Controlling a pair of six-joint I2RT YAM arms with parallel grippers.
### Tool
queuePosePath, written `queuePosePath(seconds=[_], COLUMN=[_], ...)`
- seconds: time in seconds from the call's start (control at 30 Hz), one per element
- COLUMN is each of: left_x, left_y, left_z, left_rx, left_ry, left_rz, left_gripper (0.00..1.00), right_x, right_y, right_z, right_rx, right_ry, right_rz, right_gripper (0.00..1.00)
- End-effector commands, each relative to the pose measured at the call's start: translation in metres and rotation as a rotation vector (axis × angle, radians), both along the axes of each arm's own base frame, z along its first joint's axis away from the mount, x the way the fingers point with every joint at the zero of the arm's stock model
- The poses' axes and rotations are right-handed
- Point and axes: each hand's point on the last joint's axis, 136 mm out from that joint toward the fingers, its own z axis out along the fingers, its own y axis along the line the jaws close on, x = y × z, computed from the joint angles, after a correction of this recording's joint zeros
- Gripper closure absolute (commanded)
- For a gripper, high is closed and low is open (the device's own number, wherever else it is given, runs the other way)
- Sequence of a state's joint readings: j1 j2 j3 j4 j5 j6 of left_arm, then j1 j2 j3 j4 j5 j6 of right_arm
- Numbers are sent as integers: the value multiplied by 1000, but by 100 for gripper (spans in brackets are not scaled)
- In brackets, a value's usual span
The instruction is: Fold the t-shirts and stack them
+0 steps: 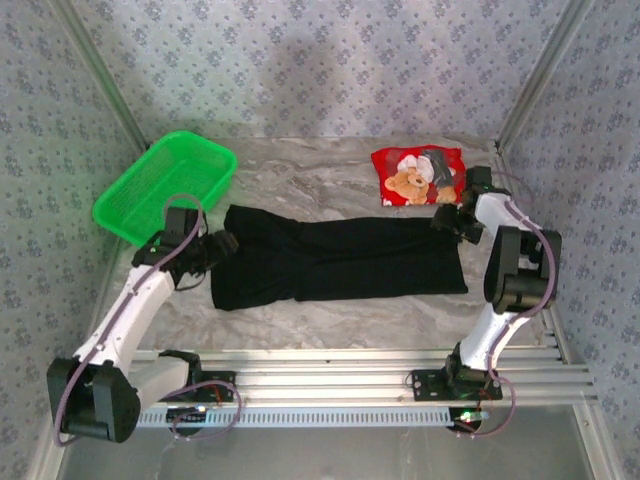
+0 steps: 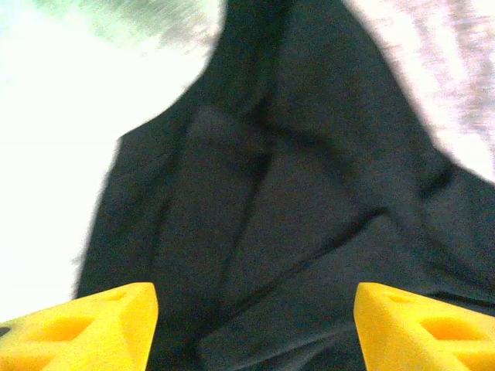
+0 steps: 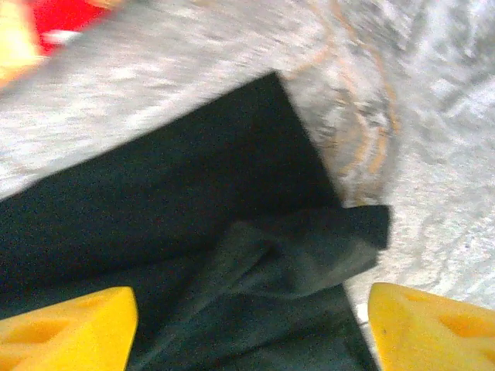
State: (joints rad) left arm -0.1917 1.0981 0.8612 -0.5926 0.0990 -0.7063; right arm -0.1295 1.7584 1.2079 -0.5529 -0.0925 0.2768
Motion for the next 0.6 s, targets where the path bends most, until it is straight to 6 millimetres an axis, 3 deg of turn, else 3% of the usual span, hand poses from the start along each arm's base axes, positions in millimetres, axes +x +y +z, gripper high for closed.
queuePosePath(seconds=[0.0,0.13,0.23,0.37,0.57], left_x=[21,30,36,45,45], left_y=[-44,-93,-117,-136,-147], left_z=[19,7,-14,-42,-73], left_rx=[-73,-111,-132,-113,-35], left_ry=[-55,-10,47,147,266], left_rz=[-206,-444,-563,-671,-756], left_gripper=[30,30,31,39,44], right_x=[3,-3,-10,-23,-33], right_y=[49,94,120,151,166], right_z=[39,71,91,111,114], right_rx=[161,272,327,374,364], right_ry=[-175,-285,-329,-356,-330], right_rz=[132,272,360,464,514], right_gripper=[9,5,3,1,0])
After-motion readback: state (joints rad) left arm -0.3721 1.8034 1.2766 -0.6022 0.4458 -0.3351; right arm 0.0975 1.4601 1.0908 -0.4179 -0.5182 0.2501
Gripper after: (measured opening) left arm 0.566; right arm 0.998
